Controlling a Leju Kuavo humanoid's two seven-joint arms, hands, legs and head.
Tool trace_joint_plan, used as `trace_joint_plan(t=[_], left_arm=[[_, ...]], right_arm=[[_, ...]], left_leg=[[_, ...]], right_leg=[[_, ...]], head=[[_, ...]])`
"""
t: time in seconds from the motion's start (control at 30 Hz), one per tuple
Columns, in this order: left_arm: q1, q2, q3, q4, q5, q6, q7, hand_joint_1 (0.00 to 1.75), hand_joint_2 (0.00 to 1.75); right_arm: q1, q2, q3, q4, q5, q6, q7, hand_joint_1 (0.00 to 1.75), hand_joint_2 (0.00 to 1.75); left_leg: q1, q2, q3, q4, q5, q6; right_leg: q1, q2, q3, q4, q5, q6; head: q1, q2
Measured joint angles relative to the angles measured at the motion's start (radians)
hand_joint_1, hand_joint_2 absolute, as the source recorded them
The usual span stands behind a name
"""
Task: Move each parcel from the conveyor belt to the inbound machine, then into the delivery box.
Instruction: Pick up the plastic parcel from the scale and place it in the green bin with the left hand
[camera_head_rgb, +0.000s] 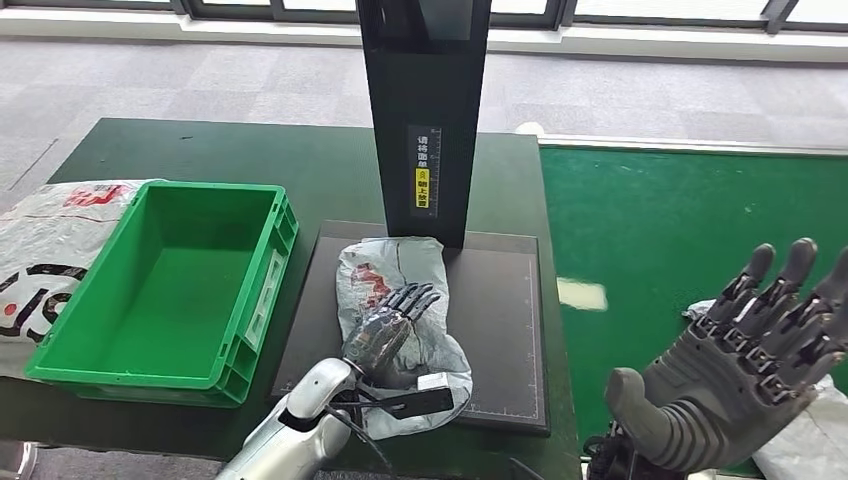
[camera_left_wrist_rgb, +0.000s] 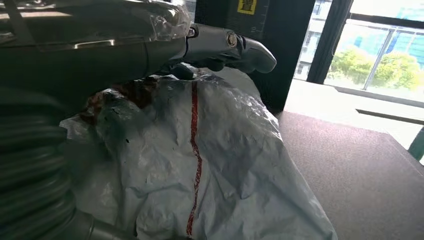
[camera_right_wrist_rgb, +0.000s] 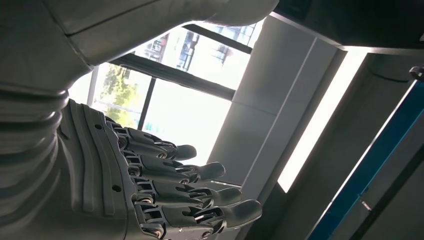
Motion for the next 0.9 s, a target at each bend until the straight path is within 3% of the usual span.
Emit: trace_joint_plan(t=[0.27,0.4,0.7,0.9], left_arm=[[-0.046,0.029,-0.035,0.021,-0.140,-0.045,0.170,0.06,1.75],[-0.046,0.049,-0.039,0.015,-0.172,-0.063,0.201,1.75,1.75],[-0.011,0.092,-0.047,-0.039,-0.223,-0.159,0.198,1.75,1.75],[-0.009,0.110,-0.053,-0.051,-0.227,-0.176,0.193,1.75,1.75]], right_arm=[[-0.005,0.001,0.000,0.013,0.012,0.000,0.000,0.00,1.75],[-0.006,0.001,0.000,0.027,0.009,0.001,0.000,0.00,1.75],[-0.010,0.000,0.000,0.061,0.002,0.001,0.000,0.00,1.75],[-0.010,0.000,0.000,0.073,0.004,0.001,0.000,0.00,1.75]], left_leg=[[0.000,0.000,0.002,0.000,0.000,0.000],[0.000,0.000,0.005,-0.001,0.000,0.000],[0.001,0.000,0.007,-0.001,0.000,0.000],[0.001,0.000,0.007,-0.001,0.000,0.000]], right_leg=[[0.000,0.000,0.004,0.000,0.000,0.000],[0.000,0.000,0.006,0.000,0.000,0.000],[0.000,0.000,0.008,0.001,0.000,0.000],[0.000,0.000,0.008,0.001,0.000,0.000]], head=[[0.000,0.000],[0.000,0.000],[0.000,0.000],[0.000,0.000]])
